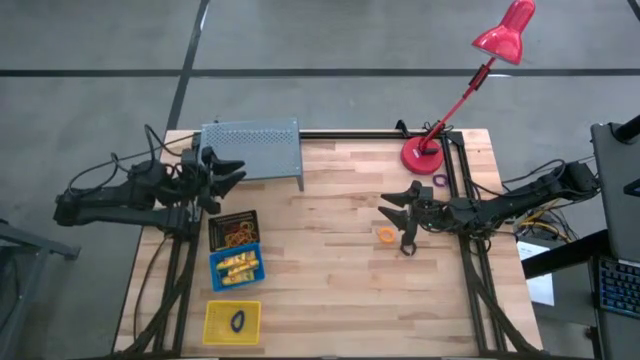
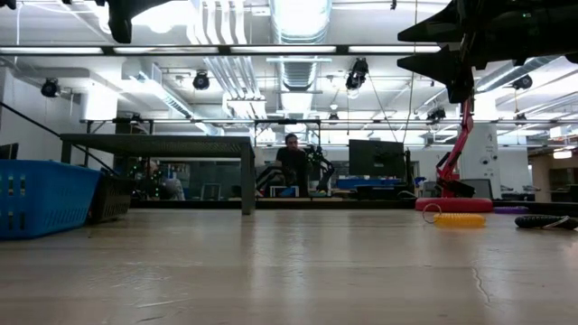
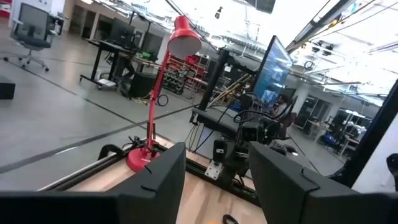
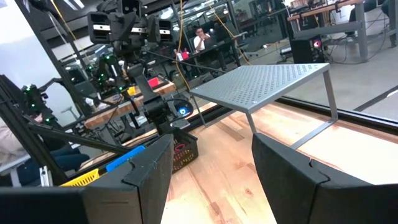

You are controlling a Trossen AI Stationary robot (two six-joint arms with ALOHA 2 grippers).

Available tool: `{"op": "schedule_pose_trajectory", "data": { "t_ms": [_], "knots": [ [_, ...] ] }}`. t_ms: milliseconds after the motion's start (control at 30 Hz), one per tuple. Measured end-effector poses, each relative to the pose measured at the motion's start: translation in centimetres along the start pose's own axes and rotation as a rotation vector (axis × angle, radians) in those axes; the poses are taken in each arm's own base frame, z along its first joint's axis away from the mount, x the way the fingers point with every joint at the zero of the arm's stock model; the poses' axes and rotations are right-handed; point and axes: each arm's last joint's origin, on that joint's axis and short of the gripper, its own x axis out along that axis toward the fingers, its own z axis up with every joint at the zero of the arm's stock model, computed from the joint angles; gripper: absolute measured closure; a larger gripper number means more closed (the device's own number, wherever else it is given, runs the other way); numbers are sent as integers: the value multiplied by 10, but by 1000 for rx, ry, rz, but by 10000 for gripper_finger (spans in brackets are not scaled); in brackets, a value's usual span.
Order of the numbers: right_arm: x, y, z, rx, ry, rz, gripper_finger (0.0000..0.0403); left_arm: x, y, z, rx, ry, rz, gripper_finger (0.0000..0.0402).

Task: Pick & Place Office Desk Supplies
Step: Put the purple key chain in the yellow bin

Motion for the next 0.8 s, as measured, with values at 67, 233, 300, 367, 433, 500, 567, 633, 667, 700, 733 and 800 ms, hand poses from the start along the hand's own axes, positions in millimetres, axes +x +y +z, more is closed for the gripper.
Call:
{"op": "schedule_pose_trajectory", "data": {
  "t_ms": [67,233,300,367,433,500,567,633,667,700,733,800],
  "knots": [
    [0,0,0,0,0,0,188,0,0,0,-10,0,-1,221],
    [0,0,0,2,-3,1,188,0,0,0,-113,-1,-1,222],
    [0,0,1,5,-6,3,188,0,0,-1,-108,6,1,222],
    [0,0,1,5,-5,3,188,0,1,-3,-93,26,9,221],
    [0,0,1,5,-5,3,188,0,2,-5,-87,49,18,221],
    [0,0,1,5,-6,3,188,0,3,-7,-80,73,28,221],
    [0,0,1,4,-5,3,188,-1,4,-10,-71,102,39,221],
    [0,0,1,4,-5,3,188,-1,5,-13,-61,134,52,222],
    [0,0,1,4,-5,3,188,-1,5,-15,-56,153,58,222],
    [0,0,1,4,-6,3,188,-2,6,-17,-51,168,64,222],
    [0,0,1,4,-6,3,188,-2,6,-17,-50,173,67,222],
    [0,0,1,6,-7,4,188,-1,6,-16,-38,160,75,221]
  ]
}}
